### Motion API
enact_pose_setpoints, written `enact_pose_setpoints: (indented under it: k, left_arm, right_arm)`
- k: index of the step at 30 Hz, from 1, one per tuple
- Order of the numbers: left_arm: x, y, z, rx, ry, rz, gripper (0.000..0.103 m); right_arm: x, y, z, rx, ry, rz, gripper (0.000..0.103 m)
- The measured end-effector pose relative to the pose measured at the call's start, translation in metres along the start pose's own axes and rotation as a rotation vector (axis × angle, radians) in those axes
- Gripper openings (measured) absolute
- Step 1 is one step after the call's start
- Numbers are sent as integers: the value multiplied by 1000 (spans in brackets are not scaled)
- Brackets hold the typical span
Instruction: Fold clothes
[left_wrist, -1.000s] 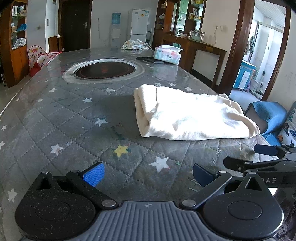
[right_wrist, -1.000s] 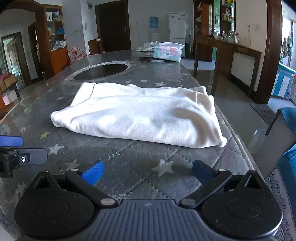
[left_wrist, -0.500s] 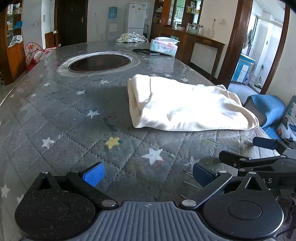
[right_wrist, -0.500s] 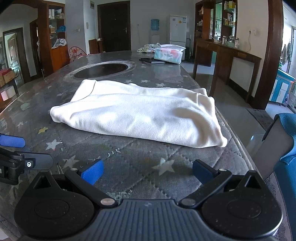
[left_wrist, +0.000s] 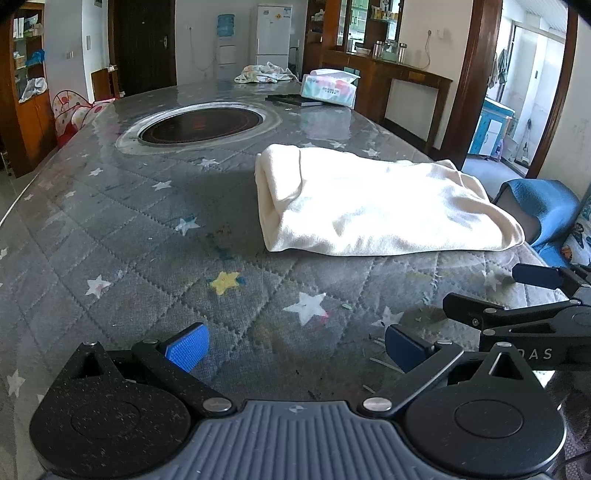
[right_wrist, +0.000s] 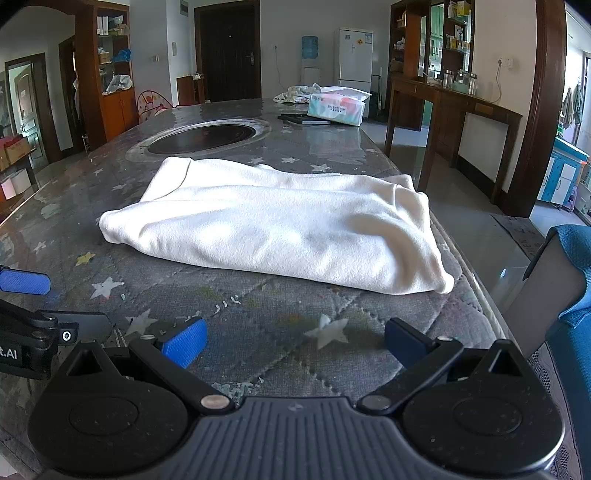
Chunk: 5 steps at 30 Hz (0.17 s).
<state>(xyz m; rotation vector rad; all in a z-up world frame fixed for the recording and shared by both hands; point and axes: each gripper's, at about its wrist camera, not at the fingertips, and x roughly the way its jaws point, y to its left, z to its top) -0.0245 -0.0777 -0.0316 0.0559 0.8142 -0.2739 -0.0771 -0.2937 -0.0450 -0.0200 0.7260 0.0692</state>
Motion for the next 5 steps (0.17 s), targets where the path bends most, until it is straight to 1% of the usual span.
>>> enact_pose_setpoints:
  k: [5]
  left_arm:
    - [1, -1, 0, -2, 2, 8, 103]
  right_arm:
    - [0, 1, 0, 0, 1, -1, 103]
